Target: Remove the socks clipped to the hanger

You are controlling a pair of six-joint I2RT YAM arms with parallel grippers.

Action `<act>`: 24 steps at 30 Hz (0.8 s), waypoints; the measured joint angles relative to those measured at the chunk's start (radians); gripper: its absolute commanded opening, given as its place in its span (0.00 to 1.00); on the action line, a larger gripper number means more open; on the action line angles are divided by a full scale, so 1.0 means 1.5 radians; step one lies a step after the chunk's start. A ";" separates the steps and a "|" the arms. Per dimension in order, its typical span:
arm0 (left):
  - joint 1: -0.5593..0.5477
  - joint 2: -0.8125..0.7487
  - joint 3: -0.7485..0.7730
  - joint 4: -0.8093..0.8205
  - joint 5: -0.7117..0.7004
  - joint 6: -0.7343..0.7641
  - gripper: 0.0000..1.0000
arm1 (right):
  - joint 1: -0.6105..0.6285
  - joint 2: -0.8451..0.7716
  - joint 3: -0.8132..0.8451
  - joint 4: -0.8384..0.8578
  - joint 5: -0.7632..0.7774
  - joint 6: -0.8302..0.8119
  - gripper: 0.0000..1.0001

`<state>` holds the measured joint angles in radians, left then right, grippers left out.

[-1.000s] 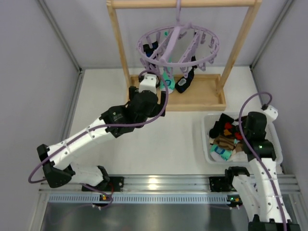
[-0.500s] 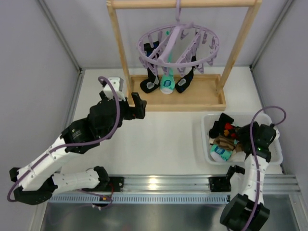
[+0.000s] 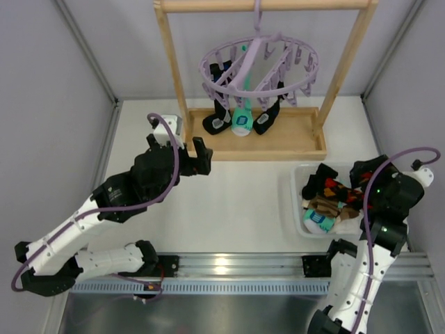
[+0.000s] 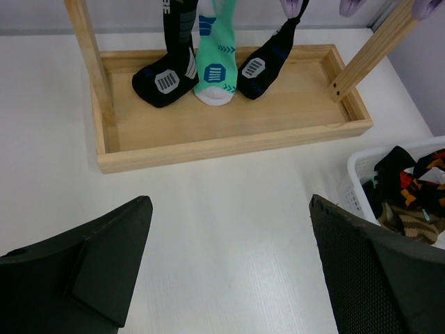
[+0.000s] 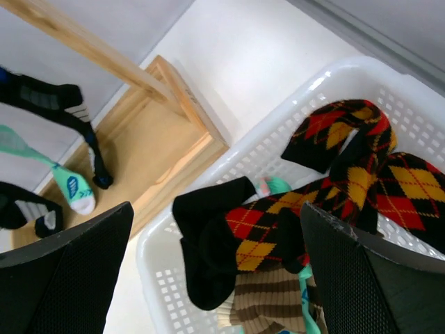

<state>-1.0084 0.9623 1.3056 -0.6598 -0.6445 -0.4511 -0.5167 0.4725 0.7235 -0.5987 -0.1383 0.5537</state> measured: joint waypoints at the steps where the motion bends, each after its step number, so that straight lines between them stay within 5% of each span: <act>1: 0.000 -0.002 -0.001 0.000 -0.001 0.000 0.98 | -0.001 -0.003 0.009 -0.010 -0.008 -0.009 0.99; 8: 0.000 -0.012 -0.027 0.001 -0.026 -0.001 0.98 | 0.010 0.007 0.024 0.112 -0.305 0.031 0.99; 12: 0.000 -0.001 -0.055 0.001 -0.035 -0.017 0.98 | 0.073 0.047 0.025 0.203 -0.374 0.049 0.99; 24: 0.000 0.054 -0.139 0.000 -0.023 -0.086 0.98 | 0.528 0.326 0.027 0.398 -0.186 -0.046 0.99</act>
<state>-1.0084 1.0431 1.0973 -0.6594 -0.6788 -0.5797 0.2756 0.9619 0.7643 -0.0013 -0.4179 0.4850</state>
